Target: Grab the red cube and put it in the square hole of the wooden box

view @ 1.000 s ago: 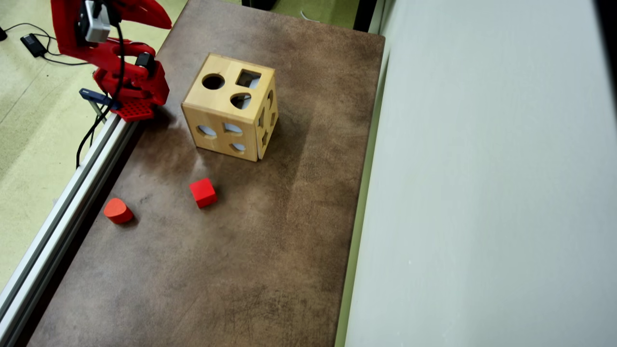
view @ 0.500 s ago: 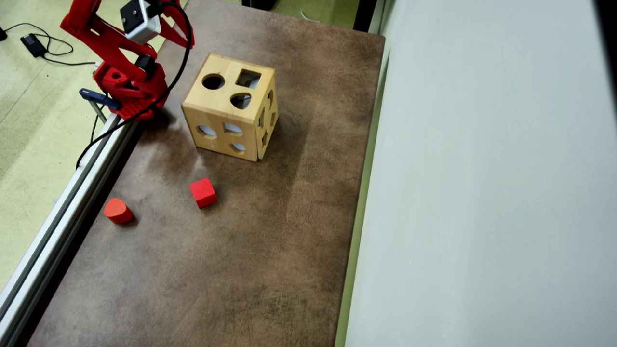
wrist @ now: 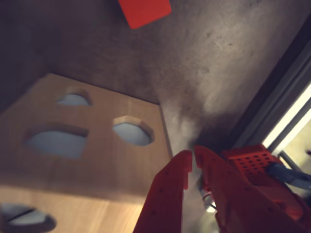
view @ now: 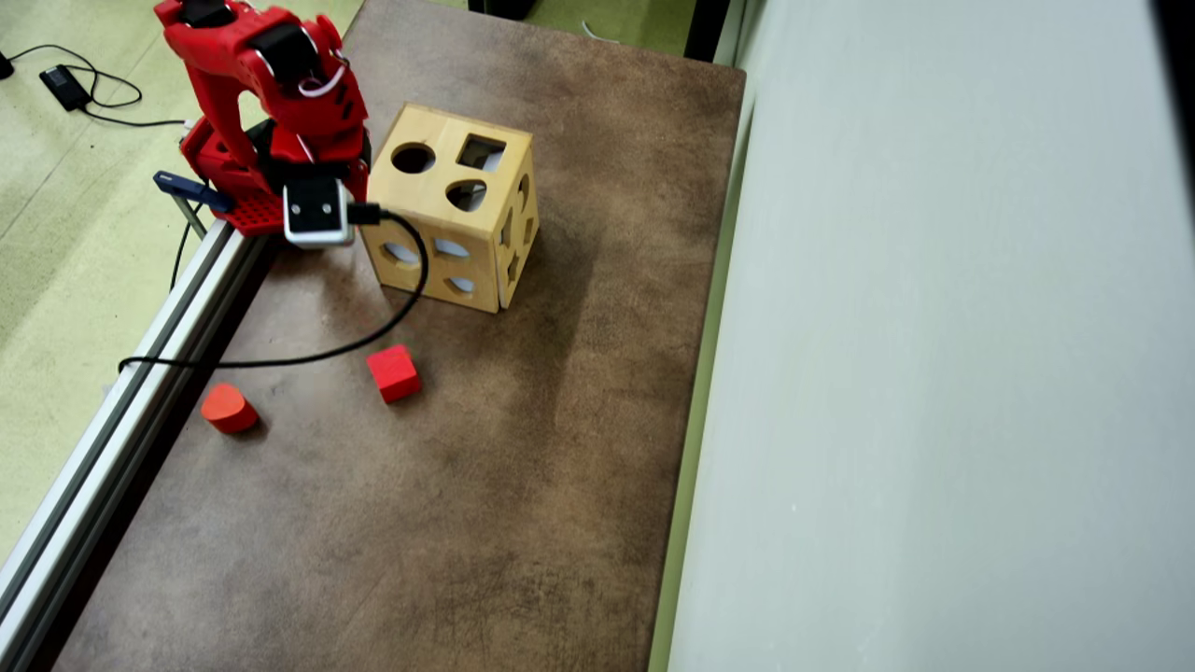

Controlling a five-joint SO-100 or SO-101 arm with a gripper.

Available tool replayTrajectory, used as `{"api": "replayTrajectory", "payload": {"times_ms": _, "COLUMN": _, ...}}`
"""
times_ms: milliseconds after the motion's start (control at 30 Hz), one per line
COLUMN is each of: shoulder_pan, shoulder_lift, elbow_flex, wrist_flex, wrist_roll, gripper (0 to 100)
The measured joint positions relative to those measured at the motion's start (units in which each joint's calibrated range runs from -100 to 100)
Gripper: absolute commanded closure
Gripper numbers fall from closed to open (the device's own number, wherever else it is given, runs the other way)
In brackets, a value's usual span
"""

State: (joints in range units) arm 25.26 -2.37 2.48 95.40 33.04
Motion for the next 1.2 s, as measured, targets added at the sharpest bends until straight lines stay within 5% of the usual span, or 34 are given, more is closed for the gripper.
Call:
{"api": "replayTrajectory", "payload": {"times_ms": 367, "shoulder_pan": 1.01, "shoulder_lift": 13.56, "elbow_flex": 0.00, "wrist_flex": -16.71, "wrist_roll": 1.37, "gripper": 98}}
{"api": "replayTrajectory", "payload": {"times_ms": 733, "shoulder_pan": 2.73, "shoulder_lift": 17.12, "elbow_flex": 0.00, "wrist_flex": -19.53, "wrist_roll": 8.50, "gripper": 98}}
{"api": "replayTrajectory", "payload": {"times_ms": 1200, "shoulder_pan": 3.81, "shoulder_lift": 24.58, "elbow_flex": 0.00, "wrist_flex": -30.83, "wrist_roll": 8.99, "gripper": 97}}
